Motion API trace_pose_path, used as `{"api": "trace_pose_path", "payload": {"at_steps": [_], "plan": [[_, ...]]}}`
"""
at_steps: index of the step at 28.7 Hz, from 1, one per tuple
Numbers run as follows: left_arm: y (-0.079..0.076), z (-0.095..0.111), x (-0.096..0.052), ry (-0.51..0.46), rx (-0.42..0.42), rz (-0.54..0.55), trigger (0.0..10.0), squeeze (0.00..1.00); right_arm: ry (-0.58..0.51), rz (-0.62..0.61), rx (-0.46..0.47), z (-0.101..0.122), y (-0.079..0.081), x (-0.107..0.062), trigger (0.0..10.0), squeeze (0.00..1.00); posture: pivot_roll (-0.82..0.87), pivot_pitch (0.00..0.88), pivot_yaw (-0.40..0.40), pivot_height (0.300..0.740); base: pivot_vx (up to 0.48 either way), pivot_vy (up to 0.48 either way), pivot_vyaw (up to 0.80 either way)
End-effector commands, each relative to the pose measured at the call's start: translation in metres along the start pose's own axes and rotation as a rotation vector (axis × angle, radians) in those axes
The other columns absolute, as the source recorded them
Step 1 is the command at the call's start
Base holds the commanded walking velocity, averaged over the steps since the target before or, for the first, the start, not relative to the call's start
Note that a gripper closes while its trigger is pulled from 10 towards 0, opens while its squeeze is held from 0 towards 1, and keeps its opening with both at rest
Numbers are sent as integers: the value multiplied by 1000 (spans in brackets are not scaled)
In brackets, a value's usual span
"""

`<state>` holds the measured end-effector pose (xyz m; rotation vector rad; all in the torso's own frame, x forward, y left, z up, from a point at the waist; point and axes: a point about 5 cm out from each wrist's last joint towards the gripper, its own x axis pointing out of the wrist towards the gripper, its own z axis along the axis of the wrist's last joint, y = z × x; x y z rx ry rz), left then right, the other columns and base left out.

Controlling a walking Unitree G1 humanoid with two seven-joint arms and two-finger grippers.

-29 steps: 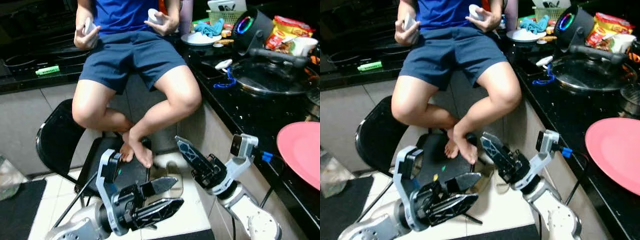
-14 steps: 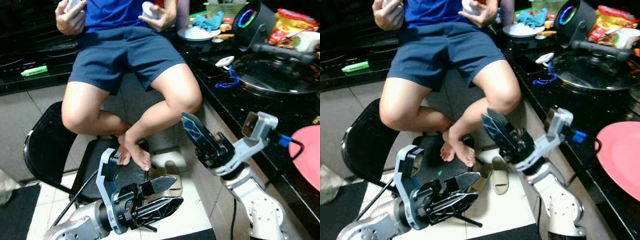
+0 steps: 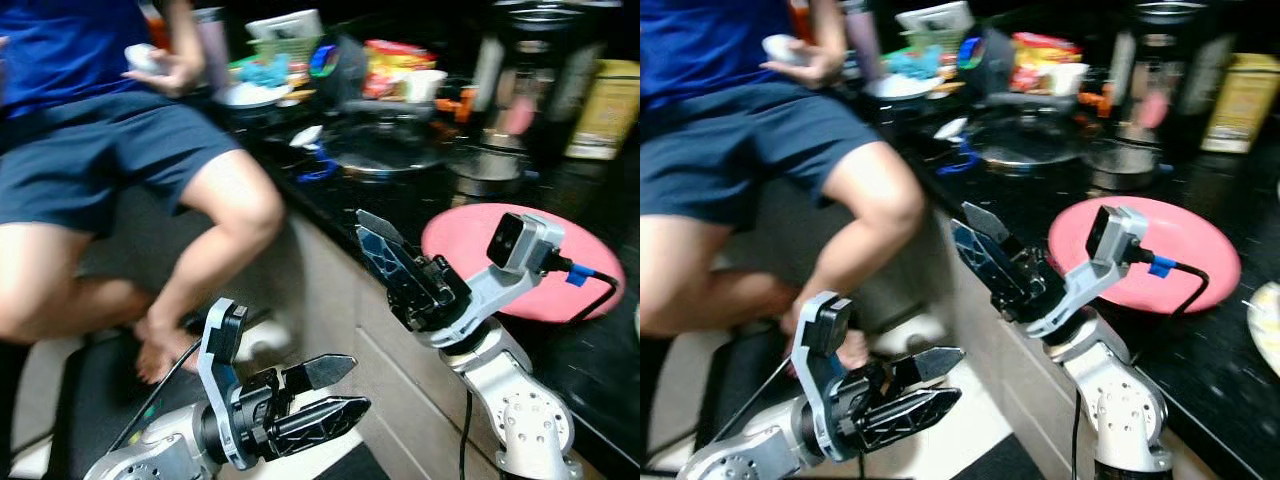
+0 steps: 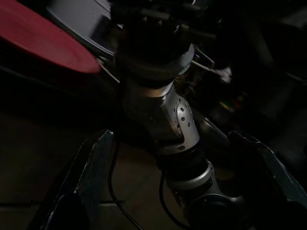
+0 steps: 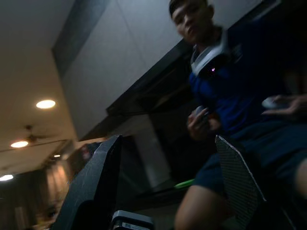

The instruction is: Kitchen organization

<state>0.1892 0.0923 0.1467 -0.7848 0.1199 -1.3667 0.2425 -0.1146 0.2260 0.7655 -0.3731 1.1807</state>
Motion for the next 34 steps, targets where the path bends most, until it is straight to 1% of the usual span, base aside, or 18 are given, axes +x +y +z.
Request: {"api": "trace_pose_path", "payload": {"at_steps": [1,4,7,10,12,13,14,15,16,17,19,20,22,23,25,26,27,34], "plan": [[2,0,-3,16,3,11,10000,0,33,23,-38,0,5,11,10000,0,-40,0,62,740,0,0,-775],[2,0,-3,15,2,10,10000,0,50,23,-74,2,6,16,10000,0,-40,0,62,740,0,0,-775],[1,0,-3,11,1,11,10000,0,99,7,-171,7,8,28,10000,0,-37,0,61,740,0,0,-775],[1,0,-2,10,1,11,10000,0,118,12,-201,9,9,30,10000,0,-36,0,61,740,0,0,-775],[1,0,-2,9,0,11,10000,0,137,15,-237,11,10,33,10000,0,-36,0,60,740,0,0,-775],[1,0,-2,8,0,11,10000,0,160,22,-279,14,12,36,10000,0,-36,0,61,740,0,0,-775],[1,0,-2,8,0,11,10000,0,160,22,-279,14,12,36,10000,0,-36,0,61,740,0,0,-775],[1,0,-2,7,-1,11,10000,0,186,28,-324,17,13,39,10000,0,-36,0,59,740,0,0,-775],[1,0,-2,7,-1,10,10000,0,238,31,-417,22,16,44,10000,0,-35,0,60,740,0,0,-769],[1,0,-2,7,-1,10,10000,0,238,31,-417,22,16,44,10000,0,-35,0,60,740,0,0,-769],[1,0,-2,7,-2,10,10000,0,263,22,-473,24,16,47,10000,0,-35,0,59,740,0,0,-772],[1,0,-2,7,-2,10,10000,0,263,22,-473,24,16,47,10000,0,-35,0,59,740,0,0,-775],[1,0,-2,7,-2,9,10000,0,288,-22,-532,26,12,49,10000,0,-35,0,60,740,0,0,-772],[1,0,-2,7,-2,9,10000,0,288,-22,-532,26,12,49,10000,0,-35,0,60,740,0,0,-769],[1,0,-2,8,-3,8,10000,0,338,-61,-604,27,7,48,10000,0,-35,0,61,740,0,0,-772],[1,0,-2,8,-3,8,10000,0,338,-61,-604,27,7,48,10000,0,-35,0,61,740,0,0,-775],[1,-1,-2,11,-2,7,10000,0,397,-83,-669,27,3,47,10000,0,-36,0,60,740,0,0,-775],[0,-1,-2,16,5,9,10000,0,442,-81,-721,29,2,47,10000,0,-33,0,58,740,0,0,-775]]}}
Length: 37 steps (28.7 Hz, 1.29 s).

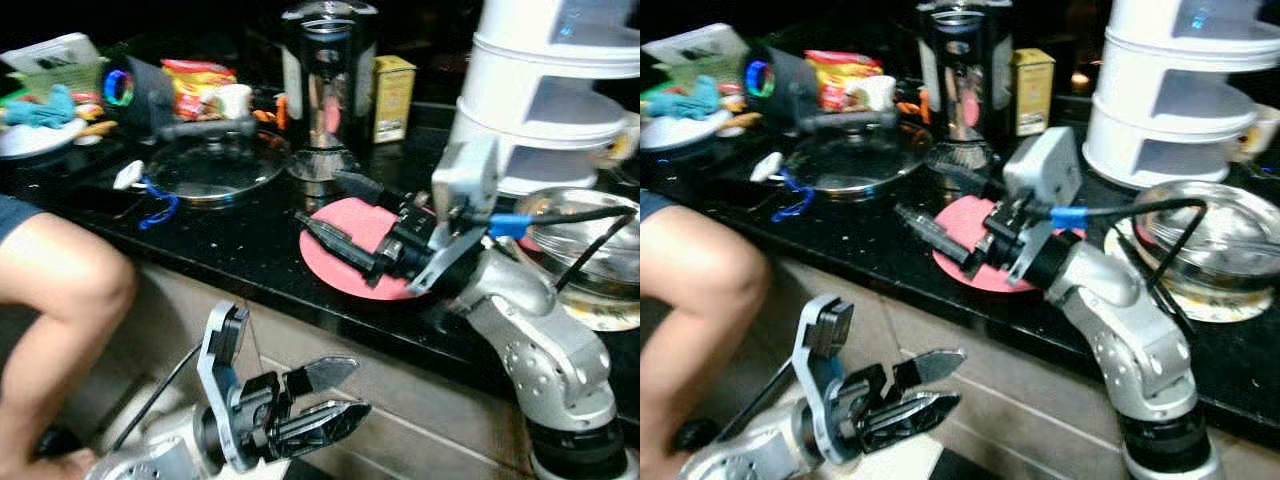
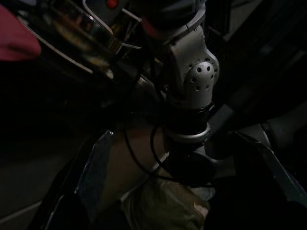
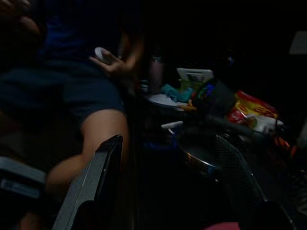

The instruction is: Kitchen organization

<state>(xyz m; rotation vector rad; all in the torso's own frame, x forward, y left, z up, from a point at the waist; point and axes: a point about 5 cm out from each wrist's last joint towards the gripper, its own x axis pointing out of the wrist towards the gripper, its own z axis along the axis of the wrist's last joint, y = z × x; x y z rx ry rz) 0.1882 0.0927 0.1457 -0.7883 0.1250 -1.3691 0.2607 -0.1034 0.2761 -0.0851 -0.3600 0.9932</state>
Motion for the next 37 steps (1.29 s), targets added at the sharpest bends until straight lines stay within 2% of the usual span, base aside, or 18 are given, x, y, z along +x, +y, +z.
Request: {"api": "trace_pose_path", "payload": {"at_steps": [1,4,5,9,14,17,19,20,21,22,25,27,31,37], "plan": [[0,0,-1,14,11,11,10000,0,11,13,-16,0,1,1,10000,0,-33,0,58,740,0,0,-775],[0,0,-1,21,14,9,10000,0,62,36,-95,2,0,-1,10000,0,-33,0,59,740,0,0,-773],[0,0,-1,21,14,9,10000,0,62,36,-95,2,0,-1,10000,0,-33,0,59,740,0,0,-775],[-2,-1,-1,31,15,3,10000,0,196,57,-261,-6,0,-3,10000,0,-32,0,60,740,0,0,-767],[-6,-1,-4,32,21,4,10000,0,246,127,-309,-7,5,-8,10000,0,-32,0,59,740,0,0,-150],[-7,-1,-4,35,23,5,10000,0,260,160,-308,-8,8,-10,10000,0,-33,0,60,740,0,0,0],[-9,-2,-6,47,28,3,10000,0,309,236,-330,-10,15,-13,10000,0,-34,0,59,740,0,0,0],[-9,-2,-6,47,28,3,10000,0,309,236,-330,-10,15,-13,10000,0,-34,0,59,740,0,0,0],[-10,-3,-6,54,29,2,10000,0,351,267,-365,-13,18,-14,10000,0,-34,0,59,740,0,0,0],[-10,-3,-6,54,29,2,10000,0,351,267,-365,-13,18,-14,10000,0,-34,0,59,740,0,0,0],[-13,-4,-8,69,30,2,10000,0,492,195,-525,-36,11,-1,10000,0,-32,0,54,740,0,0,0],[-14,-5,-9,72,30,7,10000,0,534,159,-561,-44,7,3,10000,0,-29,0,52,740,0,0,0],[-15,-7,-12,76,31,25,10000,0,615,151,-604,-54,2,3,10000,0,-22,0,46,740,0,0,0],[-16,-8,-13,75,30,31,10000,0,665,186,-635,-54,1,-4,10000,0,-23,0,43,740,0,0,0]]}}
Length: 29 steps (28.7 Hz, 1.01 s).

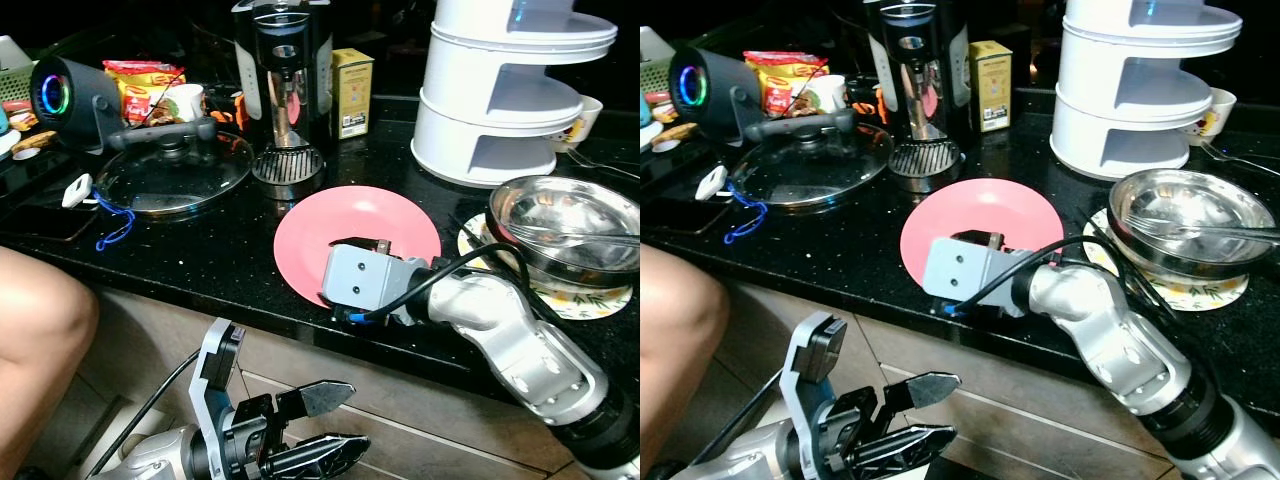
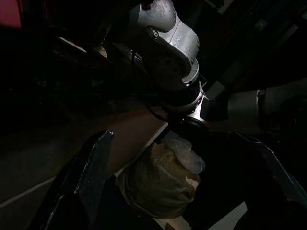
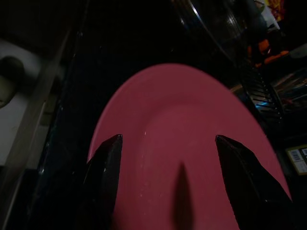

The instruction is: Kitchen organization

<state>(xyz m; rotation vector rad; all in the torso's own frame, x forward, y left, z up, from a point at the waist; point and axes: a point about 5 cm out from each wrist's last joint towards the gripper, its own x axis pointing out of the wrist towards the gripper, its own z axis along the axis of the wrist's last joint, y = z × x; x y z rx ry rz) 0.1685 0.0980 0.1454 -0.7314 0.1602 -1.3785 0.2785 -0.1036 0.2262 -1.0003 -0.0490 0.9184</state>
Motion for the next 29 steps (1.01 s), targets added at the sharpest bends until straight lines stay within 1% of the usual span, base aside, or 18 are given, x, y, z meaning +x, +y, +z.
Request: {"api": "trace_pose_path", "payload": {"at_steps": [1,2,4,6,7,9,10,11,12,13,14,17,19,22,23,24,28,29], "plan": [[0,-1,-4,19,8,18,10000,0,12,59,-23,0,5,-3,10000,0,-26,0,43,740,0,0,0],[0,-1,-4,19,8,18,10000,0,12,59,-23,0,5,-3,10000,0,-26,0,43,740,0,0,0],[-1,-1,-4,20,3,16,10000,0,13,86,-21,-1,6,-9,10000,0,-31,0,46,740,0,0,0],[-1,-1,-4,19,-4,13,10000,0,-13,71,11,1,0,-15,10000,0,-33,0,52,740,0,0,0],[-1,-1,-4,19,-4,13,10000,0,-13,71,11,1,0,-15,10000,0,-33,0,52,740,0,0,0],[-1,-1,-4,18,-6,13,10000,0,-74,34,67,6,-6,-17,10000,0,-31,0,53,740,0,0,0],[-1,-1,-4,18,-6,13,10000,0,-74,34,67,6,-6,-17,10000,0,-31,0,53,740,0,0,0],[-1,-1,-4,17,-6,13,10000,0,-113,38,93,9,-6,-19,10000,0,-30,0,52,740,0,0,0],[-1,-1,-5,16,-7,14,10000,0,-158,59,119,13,-3,-20,10000,0,-32,0,53,740,0,0,0],[-1,-1,-5,16,-7,14,10000,0,-158,59,119,13,-3,-20,10000,0,-32,0,53,740,0,0,0],[-1,-1,-5,15,-6,15,10000,0,-186,75,134,16,-1,-21,10000,0,-31,0,53,740,0,0,0],[-1,0,-5,15,3,26,10000,0,-213,98,146,20,3,-22,10000,0,-30,0,54,740,0,0,0],[0,1,-7,11,25,60,10000,0,-258,185,162,24,16,-27,10000,0,-21,0,54,740,0,0,0],[0,2,-7,8,34,75,10000,0,-257,211,160,24,20,-27,10000,0,-19,0,52,740,0,0,0],[0,2,-7,7,34,78,10000,0,-208,191,140,18,19,-22,10000,0,-19,0,51,740,0,0,0],[0,2,-7,7,34,78,10000,0,-208,191,140,18,19,-22,10000,0,-19,0,51,740,0,0,0],[0,2,-7,6,34,78,10000,0,-142,191,113,10,22,-18,10000,0,-18,0,52,740,0,0,0],[0,2,-7,6,34,78,10000,0,-142,191,113,10,22,-18,10000,0,-18,0,52,740,0,0,0]]}}
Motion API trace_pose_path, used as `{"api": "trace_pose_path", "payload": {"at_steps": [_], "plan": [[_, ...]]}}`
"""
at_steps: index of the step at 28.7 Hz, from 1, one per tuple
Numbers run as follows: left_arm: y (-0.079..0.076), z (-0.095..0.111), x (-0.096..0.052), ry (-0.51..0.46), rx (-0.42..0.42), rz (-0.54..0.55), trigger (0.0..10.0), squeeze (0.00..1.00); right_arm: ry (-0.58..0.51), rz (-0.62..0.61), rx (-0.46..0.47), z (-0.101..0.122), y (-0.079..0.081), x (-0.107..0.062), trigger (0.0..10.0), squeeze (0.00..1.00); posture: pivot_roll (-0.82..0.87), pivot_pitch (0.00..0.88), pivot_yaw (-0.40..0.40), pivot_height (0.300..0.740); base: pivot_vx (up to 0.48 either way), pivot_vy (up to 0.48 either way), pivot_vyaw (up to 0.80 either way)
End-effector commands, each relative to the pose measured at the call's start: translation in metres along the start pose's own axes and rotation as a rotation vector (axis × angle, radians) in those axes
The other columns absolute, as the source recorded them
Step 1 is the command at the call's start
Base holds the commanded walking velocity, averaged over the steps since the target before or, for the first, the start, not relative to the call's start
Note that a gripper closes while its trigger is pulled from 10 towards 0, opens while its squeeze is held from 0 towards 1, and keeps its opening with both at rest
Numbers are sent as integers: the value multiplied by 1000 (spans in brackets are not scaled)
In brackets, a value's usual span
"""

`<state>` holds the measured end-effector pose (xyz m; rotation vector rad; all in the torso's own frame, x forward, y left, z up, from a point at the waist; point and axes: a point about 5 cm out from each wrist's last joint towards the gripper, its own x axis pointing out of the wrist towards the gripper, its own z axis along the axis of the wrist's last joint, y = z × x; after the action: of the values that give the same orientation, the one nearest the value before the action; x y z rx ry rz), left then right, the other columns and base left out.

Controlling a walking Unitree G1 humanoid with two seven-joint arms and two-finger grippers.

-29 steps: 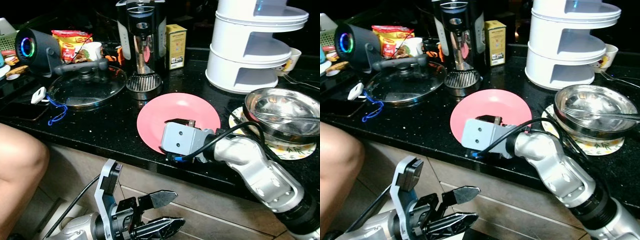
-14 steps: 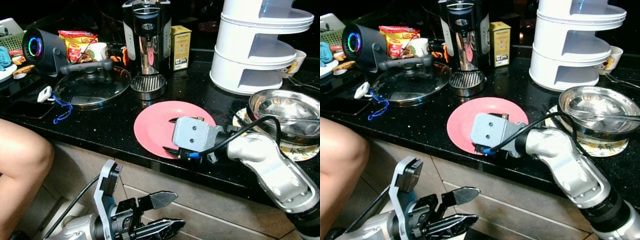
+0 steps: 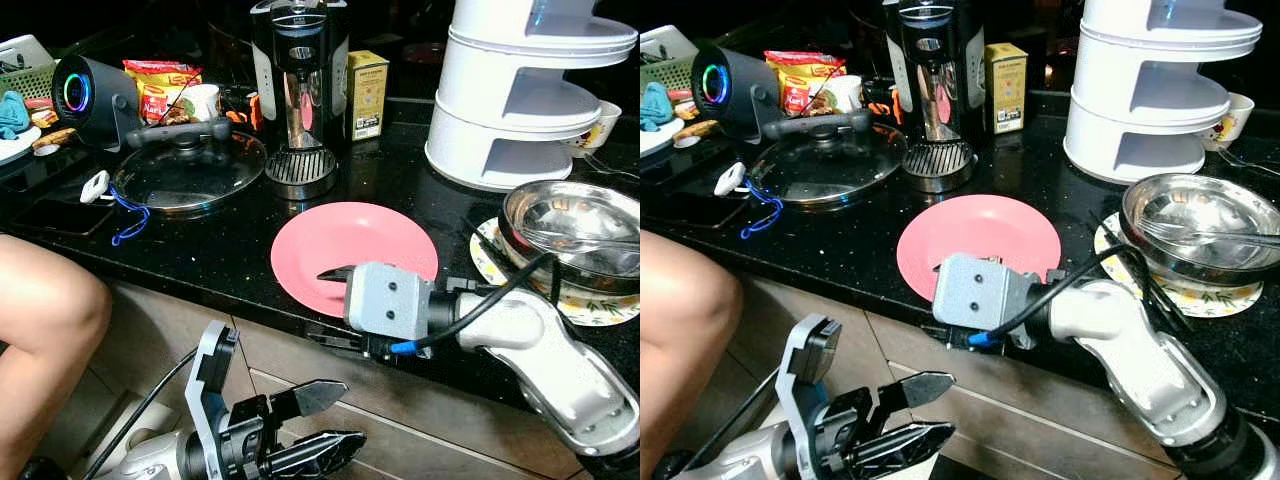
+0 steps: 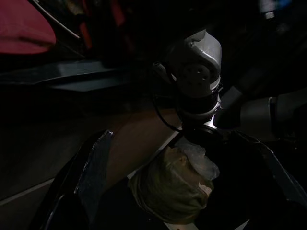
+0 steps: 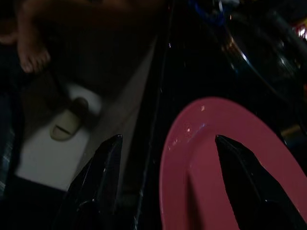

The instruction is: Kitchen organization

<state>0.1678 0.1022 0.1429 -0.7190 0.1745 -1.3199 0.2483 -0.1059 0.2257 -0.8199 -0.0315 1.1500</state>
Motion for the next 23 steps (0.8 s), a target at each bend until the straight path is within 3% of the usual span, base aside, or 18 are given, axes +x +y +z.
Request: {"api": "trace_pose_path", "payload": {"at_steps": [1,12,22,23], "plan": [[0,3,-2,8,28,19,10000,0,23,11,-12,-3,2,2,10000,0,-16,0,52,740,0,0,0],[-2,2,-2,11,20,14,10000,0,204,-86,-65,-26,-10,1,10000,0,-22,0,53,740,0,0,0],[-2,2,-1,9,15,11,10000,0,256,-228,-92,-32,-24,3,10000,0,-25,0,54,740,0,0,0],[-2,2,-1,9,14,11,10000,0,274,-264,-100,-33,-27,4,9451,0,-26,0,54,740,0,0,0]]}}
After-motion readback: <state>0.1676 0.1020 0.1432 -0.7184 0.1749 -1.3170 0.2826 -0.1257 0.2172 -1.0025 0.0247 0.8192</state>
